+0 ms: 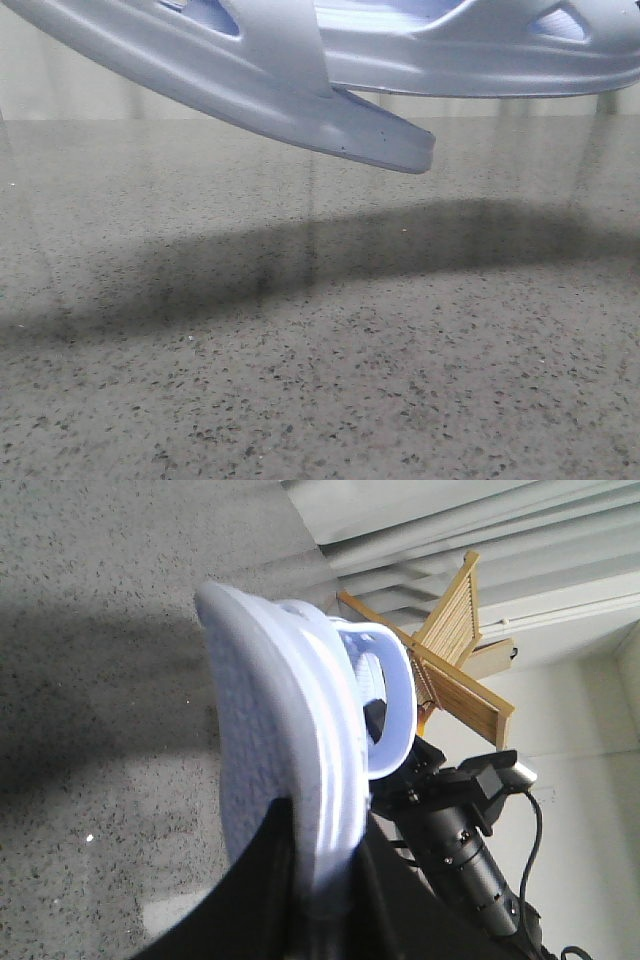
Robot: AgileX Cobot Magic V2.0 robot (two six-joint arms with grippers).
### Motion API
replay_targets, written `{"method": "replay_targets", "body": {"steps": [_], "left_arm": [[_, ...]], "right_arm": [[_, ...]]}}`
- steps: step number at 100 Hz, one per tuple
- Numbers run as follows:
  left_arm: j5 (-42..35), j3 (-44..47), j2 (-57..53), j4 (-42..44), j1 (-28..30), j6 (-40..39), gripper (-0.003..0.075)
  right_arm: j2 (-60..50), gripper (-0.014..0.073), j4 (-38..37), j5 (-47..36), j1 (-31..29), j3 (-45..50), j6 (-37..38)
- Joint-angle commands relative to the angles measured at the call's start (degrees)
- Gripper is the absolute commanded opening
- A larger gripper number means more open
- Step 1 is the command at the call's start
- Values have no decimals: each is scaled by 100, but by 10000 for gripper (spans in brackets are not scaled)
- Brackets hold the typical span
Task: Insert blue slippers together front up
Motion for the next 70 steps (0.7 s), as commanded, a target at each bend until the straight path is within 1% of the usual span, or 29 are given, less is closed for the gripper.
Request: {"method": "replay_targets", "body": {"steps": [1,19,31,45,59,70], "left_arm": [[766,-209,-9,-471,-46,89,16],[814,-209,-9,-531,-46,164,16],[876,-209,-9,-531,-46,180,16],[941,-209,-9,-542,-46,198,16],[941,-209,-9,-542,-46,198,16],[955,-209,-9,-542,-46,198,16]], "right_arm": [[122,-98,-39,-883,24,-173,-37],[431,-98,-39,-1067,24,-173,-37],[601,-98,-39,-1360,72,-173,-37],[787,-98,-124,-1783,356,-173,-37],[980,-99,-124,-1944,687,-173,-37],[1088,-99,-134,-2148,836,-173,-37]]}}
